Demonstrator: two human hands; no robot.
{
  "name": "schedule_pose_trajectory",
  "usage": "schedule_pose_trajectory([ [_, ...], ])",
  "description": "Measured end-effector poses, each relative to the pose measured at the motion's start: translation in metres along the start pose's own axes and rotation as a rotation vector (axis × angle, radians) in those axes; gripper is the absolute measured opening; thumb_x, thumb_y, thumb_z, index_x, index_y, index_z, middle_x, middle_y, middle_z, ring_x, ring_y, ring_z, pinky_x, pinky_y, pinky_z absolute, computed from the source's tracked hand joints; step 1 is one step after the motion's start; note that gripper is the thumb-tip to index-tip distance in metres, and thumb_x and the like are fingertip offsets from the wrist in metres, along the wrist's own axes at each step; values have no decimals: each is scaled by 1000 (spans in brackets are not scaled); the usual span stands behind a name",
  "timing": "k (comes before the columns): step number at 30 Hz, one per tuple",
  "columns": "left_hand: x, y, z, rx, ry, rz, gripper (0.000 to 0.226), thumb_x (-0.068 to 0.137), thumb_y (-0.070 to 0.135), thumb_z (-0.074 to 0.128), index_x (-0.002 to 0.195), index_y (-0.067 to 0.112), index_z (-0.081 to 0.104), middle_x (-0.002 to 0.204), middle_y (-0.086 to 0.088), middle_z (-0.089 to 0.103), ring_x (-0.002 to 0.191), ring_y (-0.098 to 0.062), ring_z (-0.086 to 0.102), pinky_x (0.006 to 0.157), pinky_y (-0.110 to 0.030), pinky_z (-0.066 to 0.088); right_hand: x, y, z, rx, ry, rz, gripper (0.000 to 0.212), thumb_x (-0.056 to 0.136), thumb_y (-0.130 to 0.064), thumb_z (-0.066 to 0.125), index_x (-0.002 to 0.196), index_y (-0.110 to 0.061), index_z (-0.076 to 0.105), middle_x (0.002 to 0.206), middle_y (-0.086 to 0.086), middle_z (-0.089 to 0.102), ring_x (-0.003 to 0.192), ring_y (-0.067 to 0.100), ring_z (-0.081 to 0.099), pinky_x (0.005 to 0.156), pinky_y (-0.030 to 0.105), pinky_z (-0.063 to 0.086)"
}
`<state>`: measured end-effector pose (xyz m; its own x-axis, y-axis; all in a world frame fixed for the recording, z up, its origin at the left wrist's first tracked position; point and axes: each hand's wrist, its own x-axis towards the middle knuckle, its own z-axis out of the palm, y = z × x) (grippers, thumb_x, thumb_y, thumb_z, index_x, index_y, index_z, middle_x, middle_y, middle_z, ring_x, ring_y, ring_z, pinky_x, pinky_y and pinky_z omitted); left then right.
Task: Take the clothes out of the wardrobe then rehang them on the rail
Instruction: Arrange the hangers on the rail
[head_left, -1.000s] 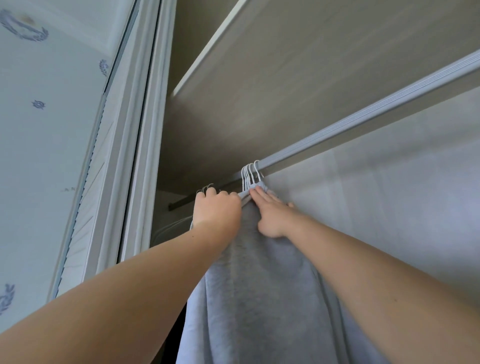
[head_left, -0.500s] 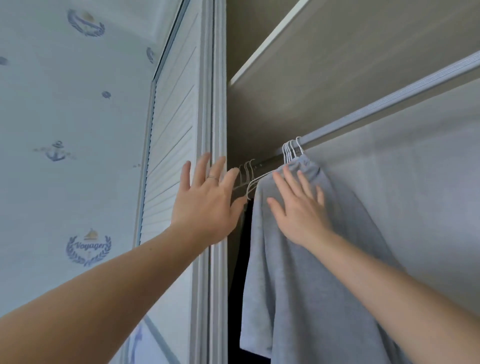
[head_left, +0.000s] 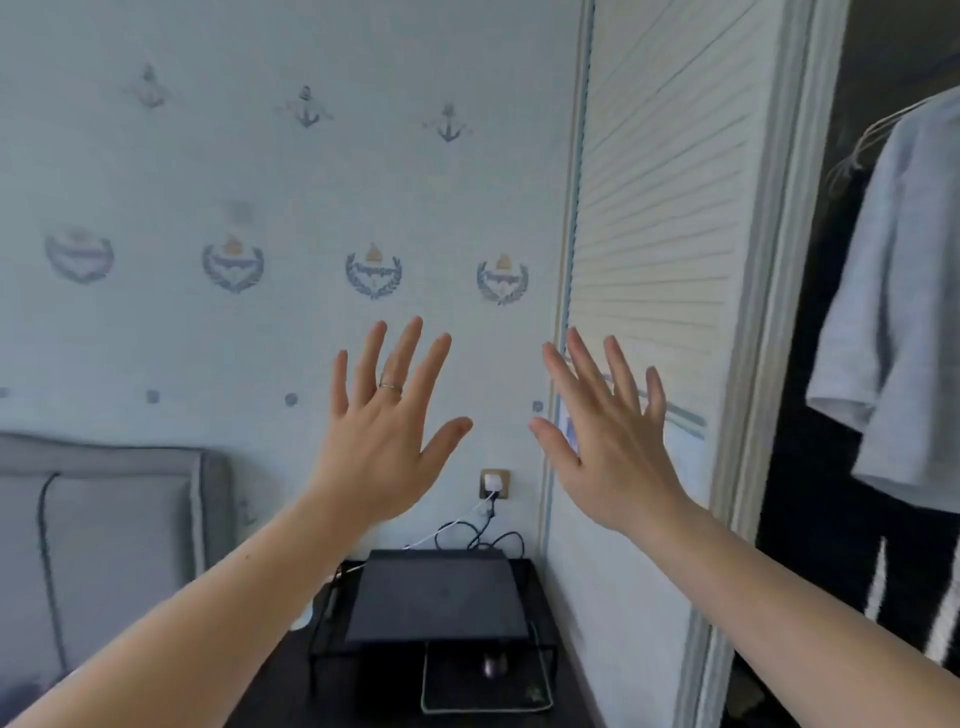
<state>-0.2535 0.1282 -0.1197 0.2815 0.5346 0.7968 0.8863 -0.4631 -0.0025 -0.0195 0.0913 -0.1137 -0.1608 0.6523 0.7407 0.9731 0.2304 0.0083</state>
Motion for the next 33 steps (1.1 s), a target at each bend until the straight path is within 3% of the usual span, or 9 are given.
schedule_pose_trajectory([
  [5, -145, -99, -38, 73, -113, -233, 73, 96, 71, 15, 158, 38, -4, 167, 8, -8, 151, -20, -22, 120, -49, -13, -44, -136, 72, 138, -182, -148, 67, 95, -66, 7, 154, -37, 0, 164, -14, -8, 151, 22, -11, 117, 61, 2],
  [9, -260, -157, -80, 145, -219, -448, 74, 94, 73, 15, 158, 39, -1, 167, 9, -4, 152, -20, -19, 121, -52, -7, -81, -245, 116, 281, -320, -260, 66, 97, -65, 15, 155, -37, 2, 165, -12, -6, 152, 22, -9, 116, 61, 1],
  [14, -388, -201, -132, 266, -336, -694, 75, 94, 73, 10, 158, 37, -4, 166, 10, -11, 150, -18, -24, 120, -47, -15, -128, -375, 154, 443, -469, -411, 67, 95, -65, 17, 155, -40, -2, 163, -16, -11, 151, 19, -12, 118, 57, -4],
  [18, -477, -222, -168, 370, -405, -911, 75, 92, 75, 4, 155, 40, -16, 164, 12, -19, 147, -17, -31, 119, -46, -19, -168, -471, 176, 558, -604, -545, 68, 93, -66, 14, 154, -42, -6, 162, -18, -13, 150, 17, -17, 118, 57, -5],
  [24, -585, -249, -209, 483, -468, -1235, 73, 93, 74, 7, 152, 43, -22, 163, 14, -23, 145, -14, -35, 115, -43, -25, -218, -595, 214, 709, -786, -726, 70, 91, -69, 12, 152, -45, -12, 160, -23, -20, 148, 13, -23, 117, 55, -8],
  [30, -658, -289, -238, 545, -495, -1498, 73, 90, 75, 4, 151, 44, -22, 164, 12, -18, 146, -14, -32, 119, -46, -19, -241, -708, 261, 714, -908, -914, 69, 90, -71, 4, 148, -46, -25, 155, -23, -32, 145, 13, -29, 114, 50, -16],
  [33, -682, -315, -245, 544, -514, -1620, 75, 90, 74, 6, 154, 41, -17, 164, 12, -18, 146, -13, -32, 116, -43, -22, -243, -759, 284, 679, -983, -984, 70, 95, -66, 16, 147, -45, -27, 156, -21, -31, 146, 15, -27, 116, 52, -13],
])
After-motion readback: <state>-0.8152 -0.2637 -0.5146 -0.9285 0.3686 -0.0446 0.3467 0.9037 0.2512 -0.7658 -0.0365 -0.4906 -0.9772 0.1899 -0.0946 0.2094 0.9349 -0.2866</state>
